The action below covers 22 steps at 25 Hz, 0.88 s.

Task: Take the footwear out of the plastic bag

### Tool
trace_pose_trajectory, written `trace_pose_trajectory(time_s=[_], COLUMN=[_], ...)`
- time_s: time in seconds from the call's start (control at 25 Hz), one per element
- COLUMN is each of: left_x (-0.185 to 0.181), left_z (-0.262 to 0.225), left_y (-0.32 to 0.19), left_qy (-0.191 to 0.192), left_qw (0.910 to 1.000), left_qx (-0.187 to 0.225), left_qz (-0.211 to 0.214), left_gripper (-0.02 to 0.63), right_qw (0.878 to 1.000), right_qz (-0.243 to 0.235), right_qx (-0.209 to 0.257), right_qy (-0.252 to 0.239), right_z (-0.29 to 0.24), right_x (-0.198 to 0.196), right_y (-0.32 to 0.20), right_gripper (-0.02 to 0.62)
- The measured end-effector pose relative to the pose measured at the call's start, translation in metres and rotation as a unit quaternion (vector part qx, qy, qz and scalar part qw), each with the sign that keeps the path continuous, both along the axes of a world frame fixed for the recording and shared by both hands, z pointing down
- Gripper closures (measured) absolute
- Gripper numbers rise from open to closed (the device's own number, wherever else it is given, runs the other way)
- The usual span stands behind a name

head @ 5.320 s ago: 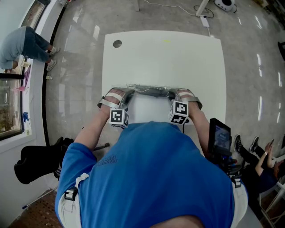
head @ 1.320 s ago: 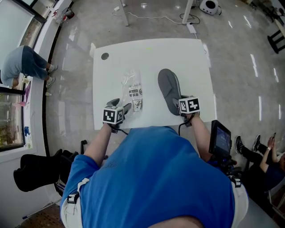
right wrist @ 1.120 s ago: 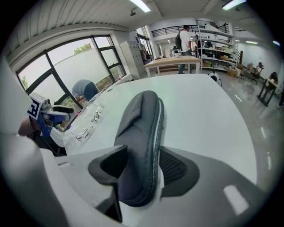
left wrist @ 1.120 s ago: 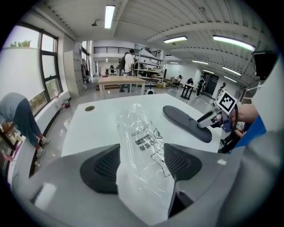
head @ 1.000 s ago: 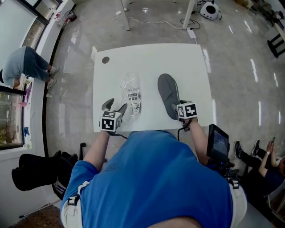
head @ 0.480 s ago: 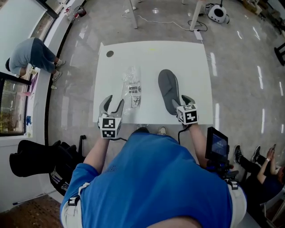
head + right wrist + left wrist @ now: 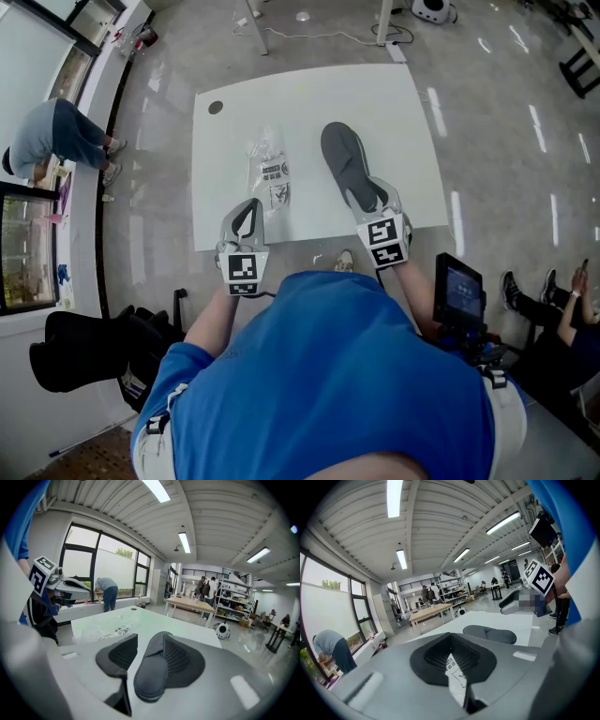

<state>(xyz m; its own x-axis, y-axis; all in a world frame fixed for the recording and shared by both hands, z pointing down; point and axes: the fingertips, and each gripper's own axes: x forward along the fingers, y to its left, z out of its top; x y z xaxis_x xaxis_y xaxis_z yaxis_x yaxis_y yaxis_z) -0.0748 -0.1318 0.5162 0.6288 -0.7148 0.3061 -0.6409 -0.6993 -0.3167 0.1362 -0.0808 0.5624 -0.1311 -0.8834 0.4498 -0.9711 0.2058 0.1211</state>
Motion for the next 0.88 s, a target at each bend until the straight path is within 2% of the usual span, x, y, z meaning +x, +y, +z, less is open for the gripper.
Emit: trace_pose_trajectory(time_s=[0.24,0.4,0.6,0.88], left_x=[-0.021,-0.025,-0.031,-0.045], left_z=[-0.020,-0.013,-0.005,-0.017], left_y=[0.050,0.074,0.105,0.141], left_qy=[0.012,0.018,0.035,0.048], left_qw=[0.9988,0.9973,0.9945,0.9902], left_qx=[0.014,0.003,-0.014,-0.026], left_qz=[0.046,0.071,0.098,0.128], left_gripper=[0.598,0.598,0.599,0.598], right_qw=[0.999,0.998,0.997,0.995], right_qz=[0.034,0.050,0.070,0.091], right_qx=[0.021,0.027,0.026,0.030], right_qy=[-0.004,-0.002,0.011,0.014], right_z=[-0.043,-0.051,-0.056,-0.082], right_x=[-0.050,-0.072,-0.095,-0.122], right_y=[0.056,0.085,0.123,0.162], right_gripper=[0.499,0.555,0.589,0.592])
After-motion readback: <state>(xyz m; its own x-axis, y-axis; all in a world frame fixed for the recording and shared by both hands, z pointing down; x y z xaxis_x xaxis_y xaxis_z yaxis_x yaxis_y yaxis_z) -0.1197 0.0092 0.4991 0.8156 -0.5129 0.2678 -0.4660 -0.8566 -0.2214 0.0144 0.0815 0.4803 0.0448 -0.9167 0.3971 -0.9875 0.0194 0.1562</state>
